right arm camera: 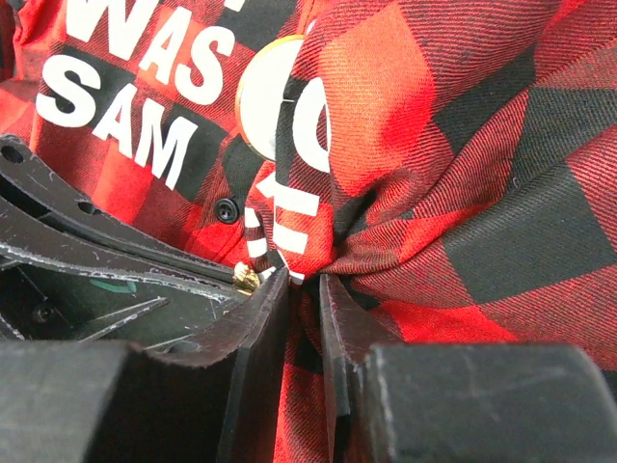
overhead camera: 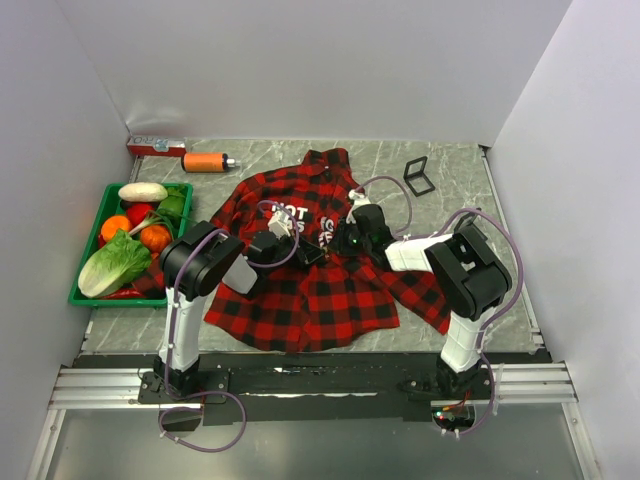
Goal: Pin the brooch onto the clothing
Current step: Cross the clothing with brooches at the center of the board.
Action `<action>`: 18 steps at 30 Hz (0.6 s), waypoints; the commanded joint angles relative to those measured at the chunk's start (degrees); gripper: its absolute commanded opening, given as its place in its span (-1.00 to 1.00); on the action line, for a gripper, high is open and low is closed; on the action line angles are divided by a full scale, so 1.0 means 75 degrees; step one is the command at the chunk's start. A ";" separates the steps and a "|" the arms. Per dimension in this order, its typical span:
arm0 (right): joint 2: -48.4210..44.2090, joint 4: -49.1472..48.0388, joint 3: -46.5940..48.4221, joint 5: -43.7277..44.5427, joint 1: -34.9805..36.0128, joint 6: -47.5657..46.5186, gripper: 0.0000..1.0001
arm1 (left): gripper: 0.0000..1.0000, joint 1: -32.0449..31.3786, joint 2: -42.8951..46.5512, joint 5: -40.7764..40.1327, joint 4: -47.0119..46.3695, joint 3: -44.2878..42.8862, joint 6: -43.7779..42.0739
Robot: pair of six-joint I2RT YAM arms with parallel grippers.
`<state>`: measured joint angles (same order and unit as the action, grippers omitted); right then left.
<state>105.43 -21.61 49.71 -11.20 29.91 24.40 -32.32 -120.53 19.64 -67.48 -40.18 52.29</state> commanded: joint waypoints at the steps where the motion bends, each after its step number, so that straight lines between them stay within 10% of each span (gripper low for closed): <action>1: 0.0474 0.0572 0.0122 -0.0558 0.0652 0.0121 -0.49 | -0.98 -0.0519 0.0250 0.0885 -0.0061 -0.0115 -0.0492; 18: -0.0650 0.0958 -0.0417 -0.1200 0.0045 -0.0066 -0.28 | -0.98 -0.0168 0.0099 0.1131 -0.0048 -0.0033 -0.0433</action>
<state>103.57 -19.75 49.10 -11.14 30.30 23.94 -32.36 -119.57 21.17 -65.93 -40.21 49.65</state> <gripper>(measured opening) 0.341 0.030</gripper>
